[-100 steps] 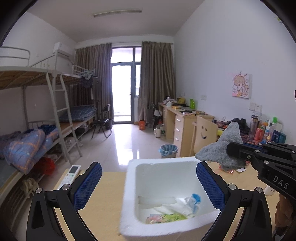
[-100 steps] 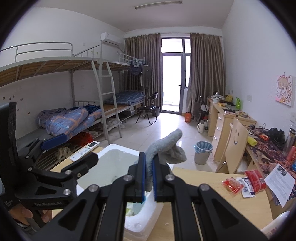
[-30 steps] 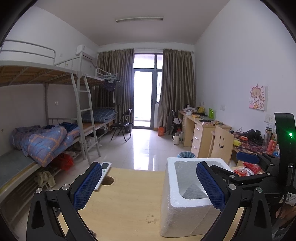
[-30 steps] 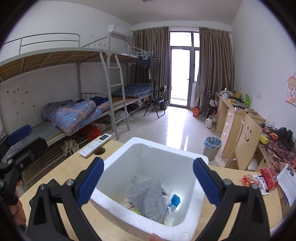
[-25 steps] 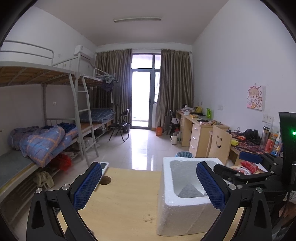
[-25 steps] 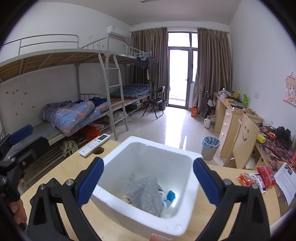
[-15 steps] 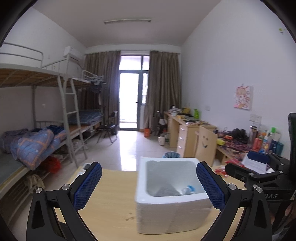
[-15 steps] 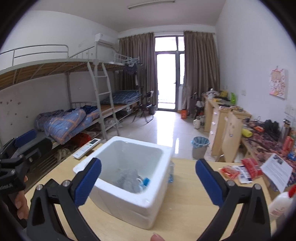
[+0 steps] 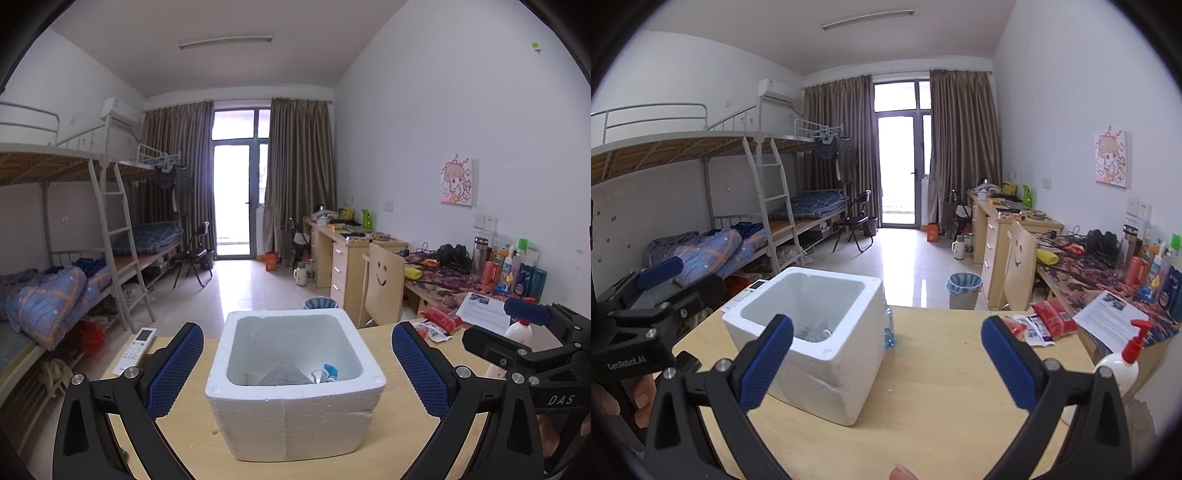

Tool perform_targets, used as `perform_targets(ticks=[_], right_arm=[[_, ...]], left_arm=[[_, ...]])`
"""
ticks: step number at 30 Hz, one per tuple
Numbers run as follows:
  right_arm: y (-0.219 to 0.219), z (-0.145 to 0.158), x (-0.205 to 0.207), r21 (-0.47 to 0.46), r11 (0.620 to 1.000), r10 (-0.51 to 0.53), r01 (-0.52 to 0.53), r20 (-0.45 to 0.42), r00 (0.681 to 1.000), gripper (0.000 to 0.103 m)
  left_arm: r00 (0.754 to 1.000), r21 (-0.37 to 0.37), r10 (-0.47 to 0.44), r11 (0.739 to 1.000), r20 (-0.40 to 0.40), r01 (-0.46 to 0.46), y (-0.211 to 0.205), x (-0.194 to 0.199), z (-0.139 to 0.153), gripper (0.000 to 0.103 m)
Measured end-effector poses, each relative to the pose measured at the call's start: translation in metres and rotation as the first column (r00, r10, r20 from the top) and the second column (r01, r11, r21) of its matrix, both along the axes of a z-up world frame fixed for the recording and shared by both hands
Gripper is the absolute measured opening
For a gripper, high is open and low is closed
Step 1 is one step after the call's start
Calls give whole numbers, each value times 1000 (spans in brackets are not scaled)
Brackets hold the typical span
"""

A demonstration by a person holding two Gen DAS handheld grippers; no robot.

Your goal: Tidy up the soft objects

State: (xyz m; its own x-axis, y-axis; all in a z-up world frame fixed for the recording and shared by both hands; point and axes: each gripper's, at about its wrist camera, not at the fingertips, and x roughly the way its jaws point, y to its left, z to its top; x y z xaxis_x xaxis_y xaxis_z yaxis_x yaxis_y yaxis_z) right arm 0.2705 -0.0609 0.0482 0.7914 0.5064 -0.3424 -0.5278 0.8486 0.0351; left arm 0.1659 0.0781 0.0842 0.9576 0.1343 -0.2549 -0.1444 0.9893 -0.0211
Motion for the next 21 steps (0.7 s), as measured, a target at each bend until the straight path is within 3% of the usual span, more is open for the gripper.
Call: perform_targets(ticks=[21], right_arm=[[-39, 19, -99, 44, 998, 36, -40, 98, 995, 103]], left_arm=[[997, 40, 13, 999, 78, -16, -39, -91, 24, 102]])
